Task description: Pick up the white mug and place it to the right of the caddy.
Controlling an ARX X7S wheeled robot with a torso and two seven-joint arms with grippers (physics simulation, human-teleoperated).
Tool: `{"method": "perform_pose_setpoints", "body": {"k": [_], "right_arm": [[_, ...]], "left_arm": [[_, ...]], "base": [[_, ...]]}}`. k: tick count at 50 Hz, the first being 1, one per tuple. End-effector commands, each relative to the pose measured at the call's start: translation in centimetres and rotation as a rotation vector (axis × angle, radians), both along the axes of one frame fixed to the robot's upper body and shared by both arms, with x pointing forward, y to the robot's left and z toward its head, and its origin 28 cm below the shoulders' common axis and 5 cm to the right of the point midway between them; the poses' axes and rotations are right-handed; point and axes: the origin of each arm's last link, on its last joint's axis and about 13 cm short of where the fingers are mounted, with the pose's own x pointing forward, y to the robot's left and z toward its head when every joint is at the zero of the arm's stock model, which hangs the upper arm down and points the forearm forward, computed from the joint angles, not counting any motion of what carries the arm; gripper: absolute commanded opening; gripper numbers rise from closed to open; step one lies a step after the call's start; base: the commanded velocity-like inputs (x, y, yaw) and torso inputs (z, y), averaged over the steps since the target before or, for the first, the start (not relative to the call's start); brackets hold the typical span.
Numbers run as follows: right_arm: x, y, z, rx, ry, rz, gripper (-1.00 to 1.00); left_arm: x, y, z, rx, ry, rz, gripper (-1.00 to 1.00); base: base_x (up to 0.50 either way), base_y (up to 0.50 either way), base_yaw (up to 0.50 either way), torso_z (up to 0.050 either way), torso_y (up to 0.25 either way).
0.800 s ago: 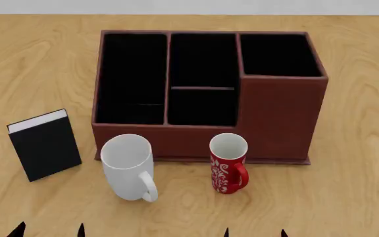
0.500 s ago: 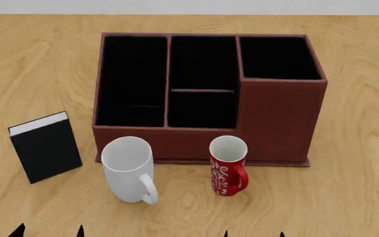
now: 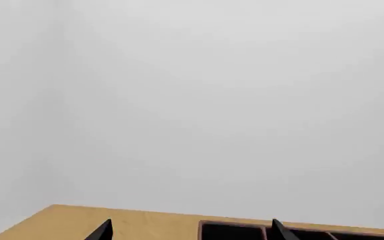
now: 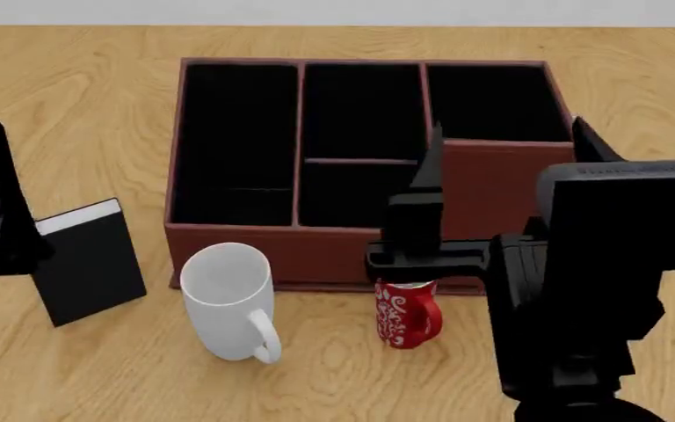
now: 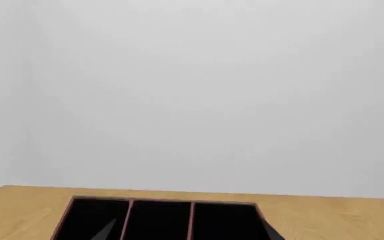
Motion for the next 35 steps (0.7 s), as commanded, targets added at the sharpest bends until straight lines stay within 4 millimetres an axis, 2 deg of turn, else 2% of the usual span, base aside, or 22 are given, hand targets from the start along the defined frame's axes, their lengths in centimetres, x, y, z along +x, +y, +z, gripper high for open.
{"method": "perform_pose_setpoints", "body": {"k": [1,6,8,14,20,30,35], "right_arm": [[-2.6,-0.3,5.2,-0.053,-0.103,0.006,1.0],[-2.3,-0.6,5.9,-0.055,-0.123,-0.025,1.0],[-2.3,-0.6,6.3,-0.055,-0.133,-0.03,1.0],[-2.4,-1.0,6.7,-0.037,-0.157,-0.013,1.0],[-2.3,-1.1,6.6,-0.022,-0.15,-0.008,1.0],[-2.4,-1.2,6.7,-0.024,-0.157,-0.013,1.0],[-2.6,-1.2,6.6,-0.02,-0.159,-0.007,1.0]], "left_arm": [[-1.8,0.6,5.7,0.025,-0.125,0.043,1.0],[-2.1,0.3,7.0,0.036,-0.148,0.036,1.0],[-1.9,0.3,6.4,0.014,-0.158,0.031,1.0],[-1.7,0.1,6.2,0.024,-0.155,0.024,1.0],[-1.6,0.2,6.5,0.027,-0.146,0.024,1.0],[-1.5,0.5,5.6,0.015,-0.135,0.033,1.0],[-1.7,0.4,6.1,0.024,-0.139,0.031,1.0]], "base": [[0.0,0.0,0.0,0.0,0.0],[0.0,0.0,0.0,0.0,0.0],[0.0,0.0,0.0,0.0,0.0],[0.0,0.0,0.0,0.0,0.0],[0.23,0.0,0.0,0.0,0.0],[0.25,0.0,0.0,0.0,0.0],[0.25,0.0,0.0,0.0,0.0]]}}
